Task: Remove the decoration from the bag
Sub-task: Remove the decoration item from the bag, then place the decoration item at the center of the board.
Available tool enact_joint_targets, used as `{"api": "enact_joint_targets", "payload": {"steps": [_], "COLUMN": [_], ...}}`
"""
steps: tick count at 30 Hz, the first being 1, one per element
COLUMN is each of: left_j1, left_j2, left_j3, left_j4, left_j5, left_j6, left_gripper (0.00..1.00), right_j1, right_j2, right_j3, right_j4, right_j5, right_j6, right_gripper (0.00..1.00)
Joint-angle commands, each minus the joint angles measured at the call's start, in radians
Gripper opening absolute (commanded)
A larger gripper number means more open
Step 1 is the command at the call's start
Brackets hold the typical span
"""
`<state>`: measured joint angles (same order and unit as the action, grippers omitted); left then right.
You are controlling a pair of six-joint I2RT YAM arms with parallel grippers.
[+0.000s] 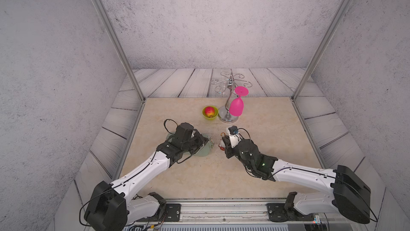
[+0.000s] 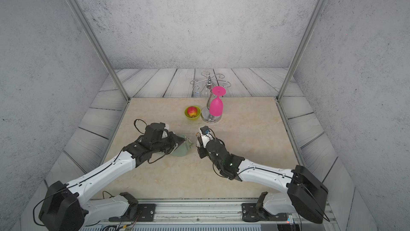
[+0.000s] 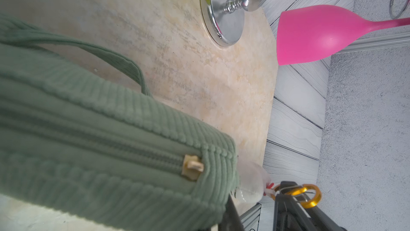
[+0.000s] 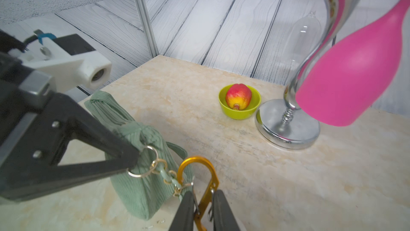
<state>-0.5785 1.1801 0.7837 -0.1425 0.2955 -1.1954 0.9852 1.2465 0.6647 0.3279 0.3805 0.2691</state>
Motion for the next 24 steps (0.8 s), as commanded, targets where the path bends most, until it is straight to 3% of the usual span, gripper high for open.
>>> {"api": "enact_joint_targets", "payload": {"steps": [1, 13, 24], "left_j1": [-0.008, -0.116, -0.201], "left_j2": [0.001, 0.086, 0.260], "left_j3": [-0.016, -0.017, 0.070], "left_j4": [0.067, 0.185, 0.295], "left_j5": [-0.002, -0.058, -0.089], "left_j6": [-0.014, -0.121, -0.187], "left_gripper": [0.00, 0.00, 0.00], "right_j1": [-0.002, -0.001, -0.002], "right_j2": [-0.087, -0.364, -0.288], "right_j3": [-0.055, -0.148, -0.124], "right_j4": [-0.110, -0.505, -0.555], "right_j5": [0.039, 0.006, 0.054], "right_j6": [0.089, 0.284, 0.332], "right_gripper": [0.19, 0.19, 0.19]}}
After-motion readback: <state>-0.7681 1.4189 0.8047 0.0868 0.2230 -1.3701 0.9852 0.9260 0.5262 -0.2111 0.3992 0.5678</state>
